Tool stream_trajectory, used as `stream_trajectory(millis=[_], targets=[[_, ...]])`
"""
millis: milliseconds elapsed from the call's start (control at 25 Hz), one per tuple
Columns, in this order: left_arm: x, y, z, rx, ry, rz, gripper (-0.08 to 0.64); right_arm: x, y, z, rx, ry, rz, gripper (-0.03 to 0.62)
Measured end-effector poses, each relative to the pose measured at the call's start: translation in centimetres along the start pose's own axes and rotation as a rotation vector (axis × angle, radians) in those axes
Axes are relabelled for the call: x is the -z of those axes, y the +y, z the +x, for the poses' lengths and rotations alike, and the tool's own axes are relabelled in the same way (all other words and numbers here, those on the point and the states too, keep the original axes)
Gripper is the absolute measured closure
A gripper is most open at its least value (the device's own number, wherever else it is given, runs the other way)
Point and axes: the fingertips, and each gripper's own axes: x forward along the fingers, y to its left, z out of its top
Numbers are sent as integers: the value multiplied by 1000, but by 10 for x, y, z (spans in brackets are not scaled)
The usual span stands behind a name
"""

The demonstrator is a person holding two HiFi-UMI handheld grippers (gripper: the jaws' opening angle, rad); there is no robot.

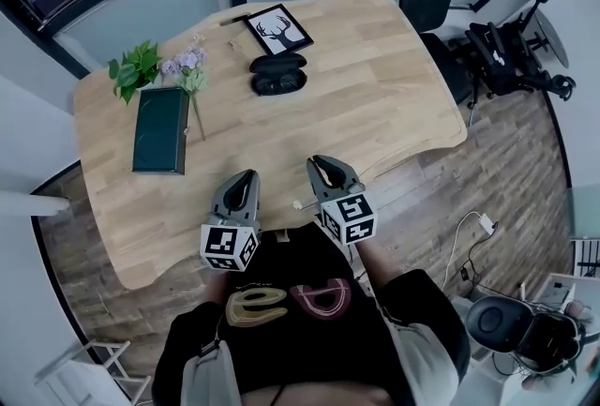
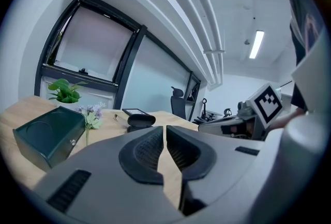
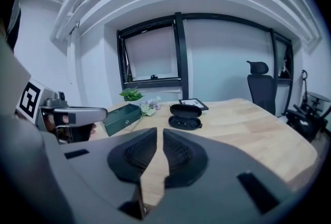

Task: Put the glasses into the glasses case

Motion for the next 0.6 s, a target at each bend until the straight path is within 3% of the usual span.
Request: stream_trajectory(millis=[360,600], targets=[[8,6,-15,20,4,9,529,9,2,-11,151,-34,64,583],[13,14,-28,19,1,15,529,17,24,-13,161,-46,61,583]])
